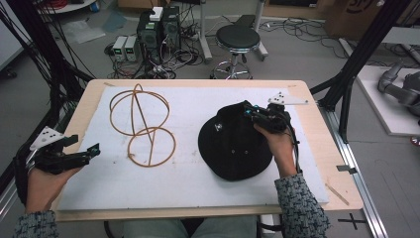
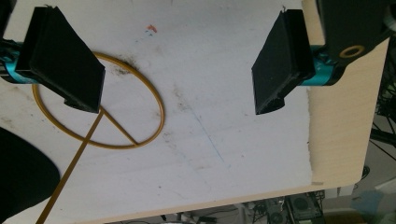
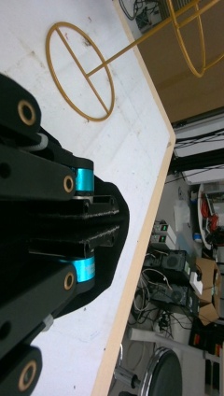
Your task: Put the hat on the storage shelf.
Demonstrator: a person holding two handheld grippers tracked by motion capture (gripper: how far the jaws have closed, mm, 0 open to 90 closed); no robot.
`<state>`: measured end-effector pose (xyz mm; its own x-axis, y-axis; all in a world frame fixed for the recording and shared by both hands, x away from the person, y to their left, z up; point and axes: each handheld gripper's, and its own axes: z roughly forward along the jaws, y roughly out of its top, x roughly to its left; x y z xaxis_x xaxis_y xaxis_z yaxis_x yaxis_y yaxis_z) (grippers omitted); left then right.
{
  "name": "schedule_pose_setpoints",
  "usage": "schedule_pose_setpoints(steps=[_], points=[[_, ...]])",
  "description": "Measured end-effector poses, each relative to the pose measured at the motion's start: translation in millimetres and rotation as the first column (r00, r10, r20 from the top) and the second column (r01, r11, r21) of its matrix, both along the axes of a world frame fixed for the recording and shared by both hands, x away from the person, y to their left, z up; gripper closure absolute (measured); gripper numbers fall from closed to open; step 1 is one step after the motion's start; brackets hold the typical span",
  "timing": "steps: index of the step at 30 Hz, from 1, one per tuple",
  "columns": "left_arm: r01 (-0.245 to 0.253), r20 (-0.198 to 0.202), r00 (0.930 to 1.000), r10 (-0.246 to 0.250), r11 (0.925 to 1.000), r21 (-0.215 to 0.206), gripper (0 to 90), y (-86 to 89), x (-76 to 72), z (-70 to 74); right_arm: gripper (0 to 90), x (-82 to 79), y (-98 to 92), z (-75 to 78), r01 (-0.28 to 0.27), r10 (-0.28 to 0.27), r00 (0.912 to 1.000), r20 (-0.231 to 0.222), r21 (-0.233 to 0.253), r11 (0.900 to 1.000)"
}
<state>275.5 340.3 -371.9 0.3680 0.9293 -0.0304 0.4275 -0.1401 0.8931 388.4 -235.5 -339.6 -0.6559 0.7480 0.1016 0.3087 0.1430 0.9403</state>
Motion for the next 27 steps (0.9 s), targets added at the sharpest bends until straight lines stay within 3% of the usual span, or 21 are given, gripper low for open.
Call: schedule_pose_setpoints(steps=[16, 27], points=[[0.0, 0.0, 1.0, 0.0, 1.0, 0.001, 17.5, 0.3, -0.2, 1.0, 87.0, -8.3, -10.1, 12.7, 0.019, -0.024, 0.9975, 0.067, 0.086, 0.996], [-0.001, 0.005, 1.0, 0.001, 1.0, 0.0, 17.6, 2.7, -1.5, 3.2, 87.4, -11.6, -13.1, 37.0, -0.019, -0.002, 0.9928, 0.119, 0.176, 0.984]])
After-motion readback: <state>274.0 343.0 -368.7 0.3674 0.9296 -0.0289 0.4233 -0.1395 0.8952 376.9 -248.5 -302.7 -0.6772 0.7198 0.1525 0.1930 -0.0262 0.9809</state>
